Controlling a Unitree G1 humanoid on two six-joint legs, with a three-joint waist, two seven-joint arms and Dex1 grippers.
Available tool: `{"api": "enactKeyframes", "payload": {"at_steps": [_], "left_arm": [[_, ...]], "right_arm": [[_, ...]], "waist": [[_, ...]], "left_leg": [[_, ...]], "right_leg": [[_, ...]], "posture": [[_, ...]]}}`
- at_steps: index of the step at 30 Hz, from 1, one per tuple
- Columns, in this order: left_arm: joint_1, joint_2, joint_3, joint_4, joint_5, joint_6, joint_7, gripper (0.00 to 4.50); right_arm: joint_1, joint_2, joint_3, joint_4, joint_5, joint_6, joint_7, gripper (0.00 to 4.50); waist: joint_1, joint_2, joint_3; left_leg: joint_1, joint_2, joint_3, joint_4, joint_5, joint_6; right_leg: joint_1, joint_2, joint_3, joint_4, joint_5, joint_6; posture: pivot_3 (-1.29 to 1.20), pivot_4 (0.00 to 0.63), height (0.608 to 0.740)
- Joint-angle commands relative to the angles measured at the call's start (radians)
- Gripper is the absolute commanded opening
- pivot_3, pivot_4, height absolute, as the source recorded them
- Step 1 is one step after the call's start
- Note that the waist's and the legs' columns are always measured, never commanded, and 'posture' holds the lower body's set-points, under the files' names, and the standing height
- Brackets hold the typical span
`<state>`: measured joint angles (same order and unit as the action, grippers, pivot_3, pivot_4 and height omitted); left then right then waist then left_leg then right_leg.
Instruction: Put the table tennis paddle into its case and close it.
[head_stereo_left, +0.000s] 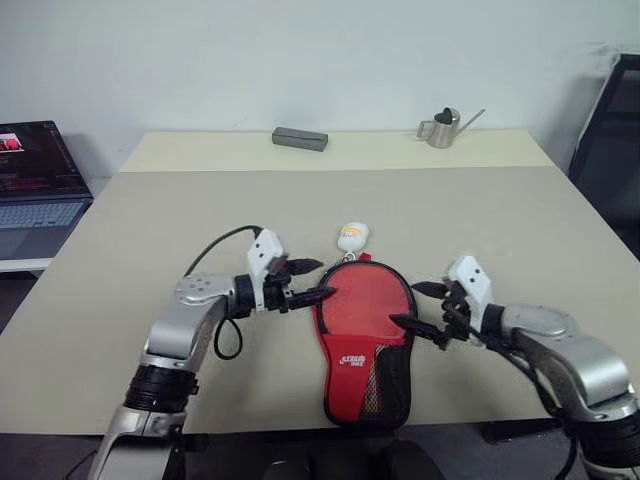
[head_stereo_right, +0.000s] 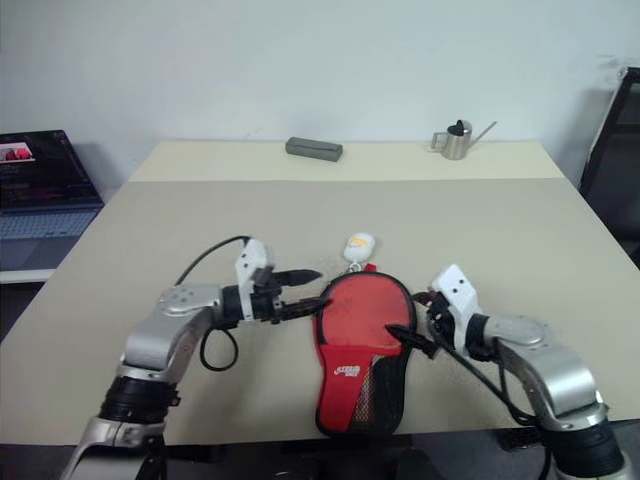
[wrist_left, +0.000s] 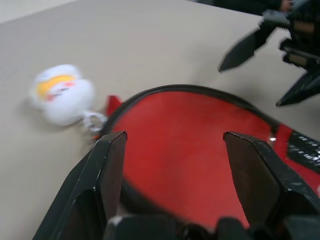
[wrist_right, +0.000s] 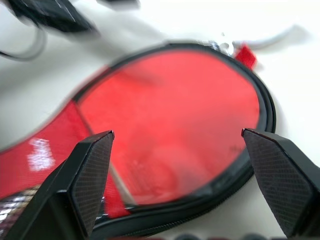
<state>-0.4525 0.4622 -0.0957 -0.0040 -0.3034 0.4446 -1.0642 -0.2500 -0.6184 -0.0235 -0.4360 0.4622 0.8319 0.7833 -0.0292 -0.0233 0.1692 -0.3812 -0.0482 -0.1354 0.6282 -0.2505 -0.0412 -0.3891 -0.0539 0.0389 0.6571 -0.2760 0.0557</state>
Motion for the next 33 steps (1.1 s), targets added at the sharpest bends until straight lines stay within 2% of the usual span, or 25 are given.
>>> {"api": "enactKeyframes", "payload": {"at_steps": [1, 5, 10, 14, 20, 28, 32, 33], "left_arm": [[-0.026, -0.010, -0.051, -0.042, 0.000, -0.043, -0.029, 3.34], [-0.036, -0.017, -0.098, -0.033, 0.006, -0.052, -0.041, 3.34], [-0.041, -0.033, -0.126, -0.023, 0.003, -0.058, -0.046, 3.34], [-0.047, -0.067, -0.185, 0.005, 0.025, -0.089, -0.063, 3.34], [-0.070, -0.103, -0.245, 0.156, 0.118, -0.186, -0.035, 3.34], [-0.083, -0.156, -0.273, 0.292, 0.201, -0.290, 0.005, 3.34], [-0.076, -0.167, -0.280, 0.307, 0.211, -0.288, 0.002, 3.34], [-0.068, -0.168, -0.278, 0.303, 0.200, -0.272, -0.008, 3.34]], "right_arm": [[-0.039, -0.053, -0.092, 0.002, 0.046, -0.017, 0.030, 4.50], [-0.053, -0.124, -0.151, 0.019, 0.090, -0.006, 0.072, 4.50], [-0.054, -0.159, -0.160, 0.025, 0.103, -0.019, 0.082, 4.50], [-0.054, -0.142, -0.137, 0.017, 0.107, -0.022, 0.068, 4.50], [-0.079, -0.120, -0.099, 0.022, 0.098, -0.034, 0.043, 4.50], [-0.104, -0.111, -0.083, 0.037, 0.089, -0.048, 0.024, 4.50], [-0.162, -0.085, -0.052, 0.066, 0.082, -0.044, -0.002, 4.50], [-0.219, -0.060, -0.032, 0.110, 0.069, -0.038, -0.021, 4.50]], "waist": [[0.000, -0.001, 0.001], [0.001, -0.001, 0.004], [0.000, -0.002, 0.005], [0.002, -0.002, 0.005], [0.001, -0.002, 0.005], [0.005, -0.002, 0.005], [0.005, -0.001, 0.004], [0.004, -0.001, 0.004]], "left_leg": [[0.000, 0.000, 0.000, 0.000, 0.000, 0.000], [0.000, 0.000, 0.000, 0.000, 0.000, 0.000], [0.000, 0.000, 0.001, 0.000, 0.000, 0.000], [-0.001, 0.000, 0.001, 0.000, 0.000, 0.000], [0.000, 0.000, 0.001, 0.001, 0.000, 0.000], [0.000, -0.001, 0.001, 0.001, 0.000, 0.001], [0.001, -0.001, 0.001, 0.002, 0.000, 0.001], [0.001, -0.001, 0.001, 0.002, 0.000, 0.001]], "right_leg": [[0.000, 0.000, 0.000, 0.000, 0.000, 0.000], [0.000, 0.000, 0.000, 0.000, 0.000, 0.000], [0.000, 0.000, 0.000, 0.000, 0.000, 0.000], [0.000, 0.000, 0.000, 0.000, 0.000, 0.000], [0.000, 0.000, 0.000, 0.000, 0.000, 0.000], [0.001, 0.000, 0.000, 0.000, 0.000, 0.000], [0.001, 0.000, 0.000, 0.001, 0.000, 0.000], [0.001, 0.000, 0.000, 0.001, 0.000, 0.000]], "posture": [[0.00, 0.150, 0.740], [0.00, 0.150, 0.740], [0.00, 0.150, 0.740], [0.00, 0.150, 0.740], [0.00, 0.150, 0.740], [0.00, 0.150, 0.740], [0.00, 0.150, 0.740], [0.00, 0.150, 0.740]]}}
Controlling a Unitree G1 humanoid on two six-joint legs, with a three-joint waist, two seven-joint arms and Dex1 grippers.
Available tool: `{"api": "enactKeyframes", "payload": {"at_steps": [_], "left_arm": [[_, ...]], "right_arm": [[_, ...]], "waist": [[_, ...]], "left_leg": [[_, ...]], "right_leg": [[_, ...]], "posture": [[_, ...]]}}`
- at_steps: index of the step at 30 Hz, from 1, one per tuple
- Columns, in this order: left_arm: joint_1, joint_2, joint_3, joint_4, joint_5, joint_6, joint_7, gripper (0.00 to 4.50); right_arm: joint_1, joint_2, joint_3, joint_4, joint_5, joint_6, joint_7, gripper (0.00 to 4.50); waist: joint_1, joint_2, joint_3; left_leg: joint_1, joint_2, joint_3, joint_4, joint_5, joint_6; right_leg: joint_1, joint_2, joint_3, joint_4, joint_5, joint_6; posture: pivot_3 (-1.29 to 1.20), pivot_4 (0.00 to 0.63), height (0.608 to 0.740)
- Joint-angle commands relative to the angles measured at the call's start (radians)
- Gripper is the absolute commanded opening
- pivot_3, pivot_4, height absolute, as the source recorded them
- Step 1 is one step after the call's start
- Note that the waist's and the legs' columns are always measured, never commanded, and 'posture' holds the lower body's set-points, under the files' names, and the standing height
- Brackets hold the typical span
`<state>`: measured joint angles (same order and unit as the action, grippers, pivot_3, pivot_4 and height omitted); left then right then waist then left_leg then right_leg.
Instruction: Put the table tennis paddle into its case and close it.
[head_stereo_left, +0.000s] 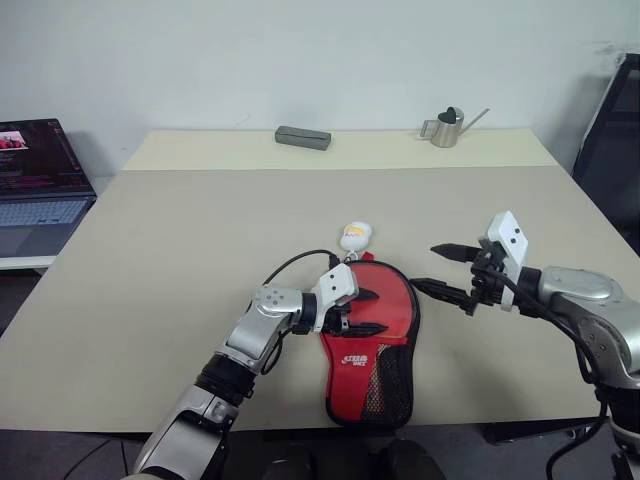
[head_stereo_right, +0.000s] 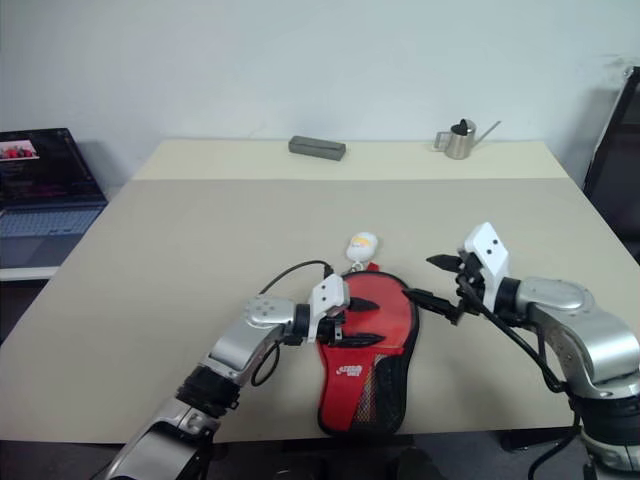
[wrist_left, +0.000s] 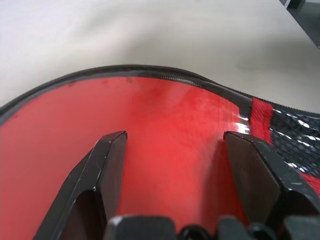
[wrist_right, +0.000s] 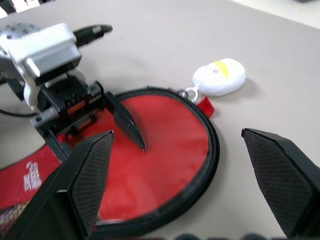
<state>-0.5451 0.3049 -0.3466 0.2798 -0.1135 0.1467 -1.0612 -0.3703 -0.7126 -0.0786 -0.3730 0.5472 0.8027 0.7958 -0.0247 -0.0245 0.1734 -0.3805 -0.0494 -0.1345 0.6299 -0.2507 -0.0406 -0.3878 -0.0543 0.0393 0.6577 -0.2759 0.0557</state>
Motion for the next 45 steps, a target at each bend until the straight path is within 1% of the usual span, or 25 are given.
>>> {"api": "enactKeyframes", "payload": {"at_steps": [1, 3, 5, 8, 12, 18, 25, 30, 35, 41, 45], "left_arm": [[0.029, -0.011, -0.025, 0.016, 0.002, 0.036, -0.019, 3.34], [0.044, -0.006, -0.025, 0.004, -0.011, 0.050, -0.041, 3.34], [0.053, -0.002, -0.026, -0.005, -0.012, 0.056, -0.051, 3.34], [0.060, 0.001, -0.029, -0.012, -0.008, 0.060, -0.051, 3.34], [0.073, 0.012, -0.030, -0.034, -0.011, 0.074, -0.056, 3.34], [0.083, 0.022, -0.026, -0.052, -0.011, 0.088, -0.055, 3.34], [0.101, 0.038, -0.021, -0.081, -0.012, 0.103, -0.053, 3.34], [0.113, 0.047, -0.019, -0.096, -0.010, 0.109, -0.049, 3.34], [0.121, 0.054, -0.014, -0.109, -0.009, 0.117, -0.044, 3.34], [0.136, 0.064, -0.009, -0.125, -0.010, 0.125, -0.035, 3.34], [0.141, 0.071, -0.006, -0.130, -0.009, 0.128, -0.031, 3.34]], "right_arm": [[-0.139, 0.052, 0.037, 0.078, -0.024, -0.006, -0.046, 4.50], [-0.262, 0.113, 0.073, 0.183, -0.047, 0.006, -0.079, 4.50], [-0.350, 0.165, 0.095, 0.281, -0.070, 0.014, -0.105, 4.50], [-0.442, 0.230, 0.097, 0.412, -0.089, 0.032, -0.147, 4.50], [-0.598, 0.351, 0.117, 0.725, -0.188, -0.055, -0.237, 4.50], [-0.699, 0.467, 0.102, 1.036, -0.267, -0.204, -0.281, 4.50], [-0.800, 0.585, 0.057, 1.345, -0.304, -0.359, -0.335, 4.50], [-0.844, 0.624, 0.039, 1.489, -0.337, -0.462, -0.374, 4.50], [-0.864, 0.647, 0.052, 1.570, -0.394, -0.544, -0.395, 4.50], [-0.866, 0.668, 0.071, 1.609, -0.459, -0.596, -0.397, 4.50], [-0.870, 0.687, 0.063, 1.617, -0.473, -0.600, -0.383, 4.50]], "waist": [[-0.003, 0.000, 0.000], [-0.011, 0.003, -0.002], [-0.009, 0.004, -0.003], [-0.007, 0.004, -0.003], [-0.009, 0.005, -0.003], [-0.010, 0.006, -0.003], [-0.025, 0.006, -0.004], [-0.031, 0.006, -0.004], [-0.033, 0.007, -0.004], [-0.037, 0.008, -0.005], [-0.040, 0.008, -0.005]], "left_leg": [[0.000, 0.000, 0.000, 0.000, 0.000, 0.000], [0.001, 0.000, 0.001, 0.000, 0.000, 0.000], [0.002, 0.000, 0.002, 0.000, 0.000, 0.000], [0.003, 0.001, 0.000, 0.000, 0.000, 0.000], [0.002, 0.000, 0.001, 0.000, 0.000, 0.000], [0.002, 0.000, 0.001, -0.001, 0.000, 0.000], [0.002, 0.000, 0.001, -0.001, 0.000, 0.000], [0.002, 0.000, 0.001, -0.001, 0.000, 0.000], [0.002, 0.001, 0.001, -0.001, 0.000, 0.000], [0.003, 0.001, 0.001, -0.001, 0.000, 0.000], [0.003, 0.001, 0.002, -0.001, 0.000, 0.000]], "right_leg": [[0.000, 0.000, 0.000, 0.000, 0.000, 0.000], [0.000, 0.000, 0.002, 0.001, 0.000, 0.000], [0.000, 0.000, 0.002, 0.002, 0.000, 0.000], [0.000, 0.001, 0.000, 0.003, 0.000, 0.000], [-0.001, 0.000, 0.002, 0.003, 0.000, -0.001], [-0.002, 0.001, 0.002, 0.003, 0.000, -0.001], [-0.003, 0.001, 0.002, 0.005, 0.000, -0.001], [-0.003, 0.001, 0.002, 0.005, 0.000, -0.001], [-0.003, 0.001, 0.002, 0.006, 0.000, -0.001], [-0.003, 0.001, 0.003, 0.006, 0.000, -0.001], [-0.003, 0.001, 0.003, 0.006, 0.000, -0.001]], "posture": [[0.00, 0.150, 0.740], [0.00, 0.150, 0.740], [0.00, 0.150, 0.740], [0.00, 0.150, 0.740], [0.00, 0.150, 0.740], [0.00, 0.150, 0.740], [0.00, 0.150, 0.740], [0.00, 0.150, 0.740], [0.00, 0.150, 0.740], [0.00, 0.150, 0.740], [0.00, 0.150, 0.740]]}}
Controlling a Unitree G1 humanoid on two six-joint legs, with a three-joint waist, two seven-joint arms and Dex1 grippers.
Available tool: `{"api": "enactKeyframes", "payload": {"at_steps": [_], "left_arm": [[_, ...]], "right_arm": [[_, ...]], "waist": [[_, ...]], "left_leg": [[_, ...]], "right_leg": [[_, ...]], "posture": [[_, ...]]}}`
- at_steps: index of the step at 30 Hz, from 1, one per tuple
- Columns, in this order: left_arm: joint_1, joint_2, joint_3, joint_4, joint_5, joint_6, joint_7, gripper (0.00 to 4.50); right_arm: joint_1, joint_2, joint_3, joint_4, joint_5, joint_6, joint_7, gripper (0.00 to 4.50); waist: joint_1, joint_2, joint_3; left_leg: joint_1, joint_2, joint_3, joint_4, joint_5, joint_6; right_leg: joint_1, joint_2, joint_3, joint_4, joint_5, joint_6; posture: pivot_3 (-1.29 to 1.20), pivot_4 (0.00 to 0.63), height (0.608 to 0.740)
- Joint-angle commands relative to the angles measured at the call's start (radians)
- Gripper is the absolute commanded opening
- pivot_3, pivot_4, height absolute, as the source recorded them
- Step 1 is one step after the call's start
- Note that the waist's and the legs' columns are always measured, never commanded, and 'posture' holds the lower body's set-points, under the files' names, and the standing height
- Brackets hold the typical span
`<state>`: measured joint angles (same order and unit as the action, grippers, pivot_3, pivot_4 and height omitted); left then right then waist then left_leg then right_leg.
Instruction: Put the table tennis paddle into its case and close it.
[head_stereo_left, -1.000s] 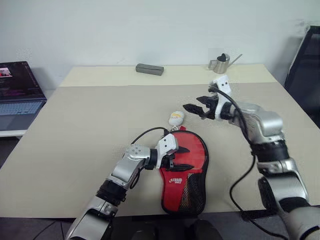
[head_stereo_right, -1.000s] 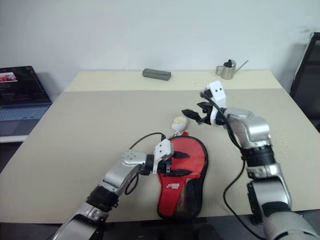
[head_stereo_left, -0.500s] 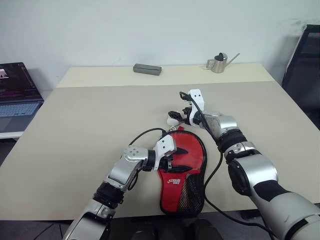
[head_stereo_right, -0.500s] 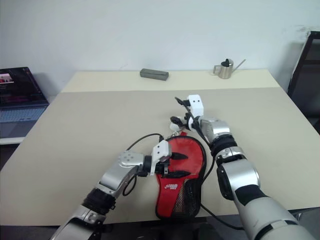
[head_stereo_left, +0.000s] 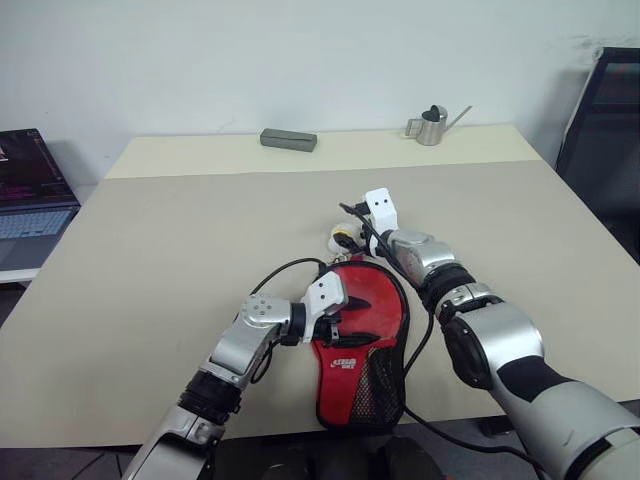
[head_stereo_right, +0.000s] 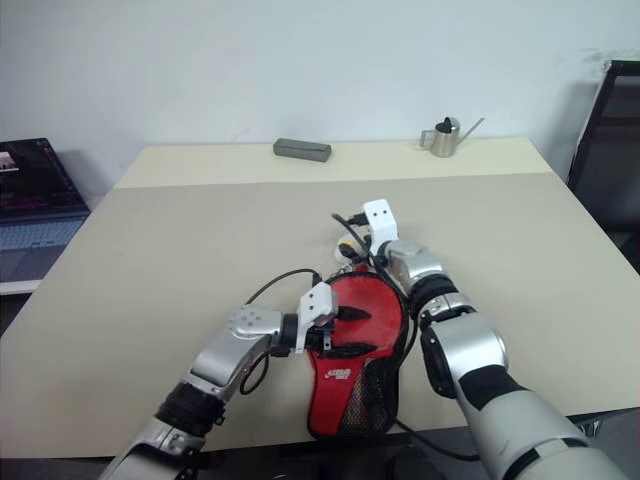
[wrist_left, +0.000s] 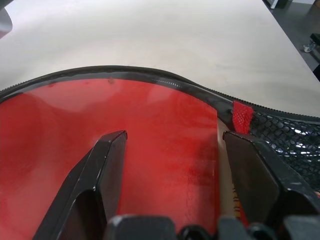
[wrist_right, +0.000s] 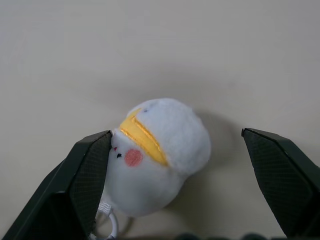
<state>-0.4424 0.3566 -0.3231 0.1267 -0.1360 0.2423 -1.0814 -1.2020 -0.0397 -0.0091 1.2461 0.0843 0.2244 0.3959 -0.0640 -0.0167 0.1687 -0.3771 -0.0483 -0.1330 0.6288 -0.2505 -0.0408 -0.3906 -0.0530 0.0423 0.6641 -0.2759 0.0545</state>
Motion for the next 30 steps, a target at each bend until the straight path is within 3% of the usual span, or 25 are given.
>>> {"api": "enactKeyframes", "payload": {"at_steps": [1, 5, 7, 15, 20, 22, 30], "left_arm": [[0.039, 0.021, -0.029, 0.023, 0.014, 0.032, -0.010, 3.34], [0.041, 0.024, -0.029, 0.022, 0.014, 0.034, -0.008, 3.34], [0.043, 0.024, -0.028, 0.019, 0.014, 0.036, -0.007, 3.37], [0.053, 0.025, -0.029, 0.017, 0.016, 0.035, -0.003, 3.37], [0.056, 0.028, -0.028, 0.033, 0.021, 0.033, -0.002, 3.37], [0.060, 0.034, -0.027, 0.042, 0.022, 0.031, -0.006, 3.37], [0.081, 0.052, -0.008, 0.089, 0.012, 0.032, -0.008, 3.37]], "right_arm": [[-0.040, 0.018, -0.011, -0.001, -0.010, -0.020, 0.020, 4.50], [-0.042, 0.036, -0.016, 0.005, -0.012, -0.008, 0.039, 4.50], [-0.041, 0.042, -0.016, 0.005, -0.017, -0.011, 0.039, 4.09], [-0.039, 0.043, -0.026, 0.001, -0.025, -0.021, 0.032, 1.44], [-0.031, 0.031, -0.019, -0.011, -0.034, -0.036, 0.031, 0.22], [-0.031, 0.021, -0.017, -0.018, -0.039, -0.050, 0.025, 0.01], [-0.042, -0.061, -0.008, -0.074, -0.063, -0.097, 0.044, 0.00]], "waist": [[-0.001, 0.000, 0.000], [-0.002, 0.000, 0.000], [-0.002, 0.000, 0.000], [-0.003, 0.001, 0.000], [-0.003, 0.001, -0.001], [-0.003, 0.001, -0.001], [-0.008, 0.002, -0.001]], "left_leg": [[0.000, 0.000, 0.000, 0.000, 0.000, 0.000], [0.001, 0.000, 0.000, 0.000, 0.000, 0.000], [0.001, 0.000, 0.000, 0.000, 0.000, 0.000], [0.001, 0.000, 0.000, 0.000, 0.000, 0.000], [0.002, 0.000, 0.000, 0.000, 0.000, 0.000], [0.002, 0.000, 0.000, 0.000, 0.000, 0.000], [0.003, 0.000, 0.001, 0.000, 0.000, 0.000]], "right_leg": [[0.000, 0.000, 0.000, 0.000, 0.000, 0.000], [0.000, 0.000, 0.000, 0.001, 0.000, 0.000], [0.000, 0.000, 0.000, 0.001, 0.000, 0.000], [0.000, 0.000, 0.001, 0.001, 0.000, 0.000], [0.001, 0.000, 0.001, 0.001, 0.000, 0.000], [0.001, 0.000, 0.001, 0.001, 0.000, 0.000], [0.002, 0.000, 0.001, 0.002, 0.000, 0.000]], "posture": [[0.00, 0.150, 0.740], [0.00, 0.150, 0.740], [0.00, 0.150, 0.740], [0.00, 0.150, 0.740], [0.00, 0.150, 0.740], [0.00, 0.150, 0.740], [0.00, 0.150, 0.740]]}}
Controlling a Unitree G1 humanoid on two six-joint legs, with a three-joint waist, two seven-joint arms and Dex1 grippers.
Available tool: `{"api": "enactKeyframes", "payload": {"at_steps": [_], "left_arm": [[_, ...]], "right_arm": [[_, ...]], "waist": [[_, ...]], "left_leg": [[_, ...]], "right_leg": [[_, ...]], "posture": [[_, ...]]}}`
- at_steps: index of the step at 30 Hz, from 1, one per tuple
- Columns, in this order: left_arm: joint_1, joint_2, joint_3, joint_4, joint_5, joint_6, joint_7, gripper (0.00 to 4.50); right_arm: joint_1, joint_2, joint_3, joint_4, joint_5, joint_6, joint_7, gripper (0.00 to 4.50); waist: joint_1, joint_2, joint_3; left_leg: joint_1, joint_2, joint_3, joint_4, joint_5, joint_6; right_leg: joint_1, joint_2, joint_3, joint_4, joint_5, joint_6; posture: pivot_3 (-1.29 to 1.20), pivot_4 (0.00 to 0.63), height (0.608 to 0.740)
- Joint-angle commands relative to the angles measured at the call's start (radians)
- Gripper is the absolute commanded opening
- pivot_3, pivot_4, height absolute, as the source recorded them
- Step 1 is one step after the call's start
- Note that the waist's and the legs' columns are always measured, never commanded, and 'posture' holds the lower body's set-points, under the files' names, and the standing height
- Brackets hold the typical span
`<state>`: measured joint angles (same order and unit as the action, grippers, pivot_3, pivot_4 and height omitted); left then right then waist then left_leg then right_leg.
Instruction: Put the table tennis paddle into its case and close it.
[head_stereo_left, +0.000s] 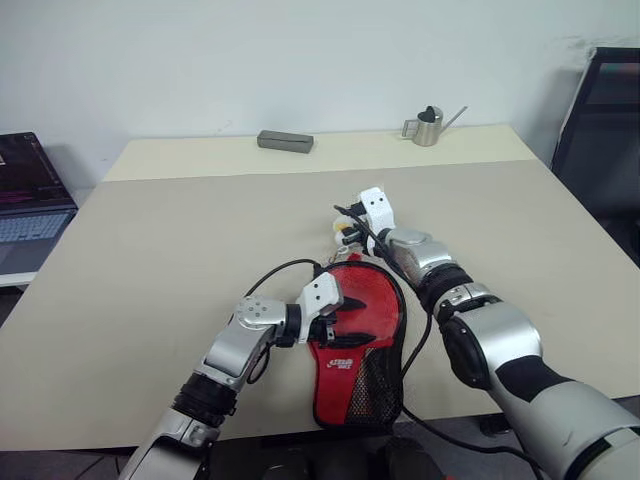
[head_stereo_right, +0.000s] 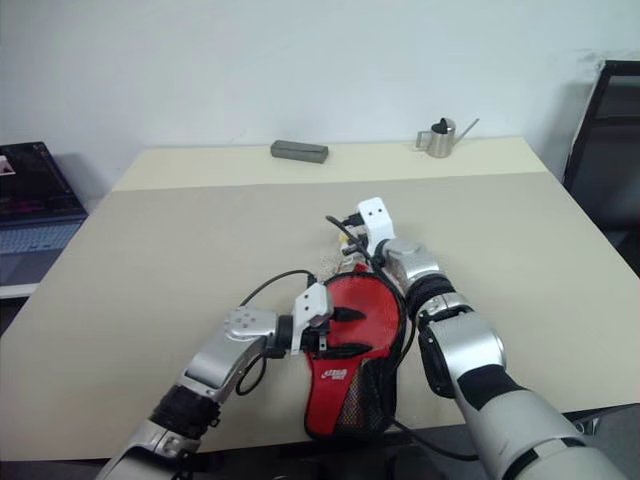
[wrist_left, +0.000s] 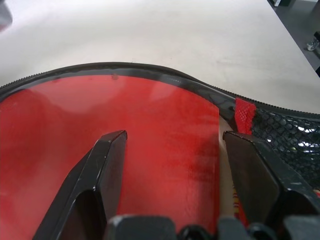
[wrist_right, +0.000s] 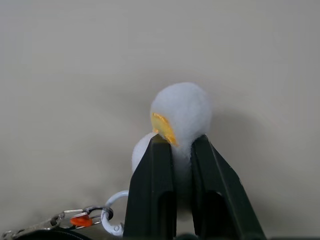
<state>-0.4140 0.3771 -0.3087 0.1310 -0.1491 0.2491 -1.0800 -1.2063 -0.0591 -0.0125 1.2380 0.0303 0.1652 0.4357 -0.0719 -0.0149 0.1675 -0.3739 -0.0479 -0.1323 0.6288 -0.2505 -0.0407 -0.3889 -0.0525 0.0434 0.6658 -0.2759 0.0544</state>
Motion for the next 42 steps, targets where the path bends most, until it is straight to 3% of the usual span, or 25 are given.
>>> {"api": "enactKeyframes", "payload": {"at_steps": [1, 14, 23, 33, 42], "left_arm": [[0.053, 0.032, -0.022, 0.090, 0.024, 0.024, -0.010, 3.37], [0.037, 0.030, -0.028, 0.147, 0.026, 0.001, -0.017, 3.37], [0.028, 0.028, -0.029, 0.164, 0.031, -0.007, -0.019, 3.37], [-0.003, 0.012, -0.040, 0.203, 0.039, -0.020, -0.024, 3.37], [-0.022, -0.002, -0.055, 0.235, 0.044, -0.038, -0.024, 3.37]], "right_arm": [[-0.035, -0.056, -0.004, -0.074, -0.013, -0.040, 0.007, 0.00], [0.067, -0.204, 0.021, -0.260, -0.032, 0.006, 0.076, 0.00], [0.337, -0.365, 0.052, -0.728, -0.015, 0.243, 0.208, 0.00], [0.682, -0.653, 0.046, -1.313, 0.141, 0.641, 0.438, 0.00], [0.897, -0.834, -0.007, -1.597, 0.314, 0.829, 0.531, 0.00]], "waist": [[-0.001, 0.001, 0.000], [-0.001, 0.003, -0.002], [0.015, 0.006, -0.004], [0.038, 0.007, -0.005], [0.044, 0.006, -0.006]], "left_leg": [[0.000, 0.000, 0.000, 0.000, 0.000, 0.000], [0.009, 0.000, 0.000, 0.000, 0.000, 0.000], [0.009, 0.000, 0.000, 0.000, 0.000, 0.000], [0.010, 0.000, -0.001, 0.000, 0.000, 0.000], [0.009, 0.000, -0.001, 0.000, 0.000, 0.000]], "right_leg": [[0.000, 0.000, 0.000, 0.000, 0.000, 0.000], [0.010, 0.000, 0.000, 0.000, 0.000, 0.000], [0.011, 0.000, 0.000, -0.001, 0.000, 0.000], [0.015, -0.001, -0.003, -0.005, -0.003, 0.005], [0.017, -0.001, -0.003, -0.008, -0.004, 0.006]], "posture": [[0.00, 0.150, 0.740], [0.00, 0.150, 0.740], [0.00, 0.150, 0.740], [0.00, 0.150, 0.740], [0.00, 0.150, 0.740]]}}
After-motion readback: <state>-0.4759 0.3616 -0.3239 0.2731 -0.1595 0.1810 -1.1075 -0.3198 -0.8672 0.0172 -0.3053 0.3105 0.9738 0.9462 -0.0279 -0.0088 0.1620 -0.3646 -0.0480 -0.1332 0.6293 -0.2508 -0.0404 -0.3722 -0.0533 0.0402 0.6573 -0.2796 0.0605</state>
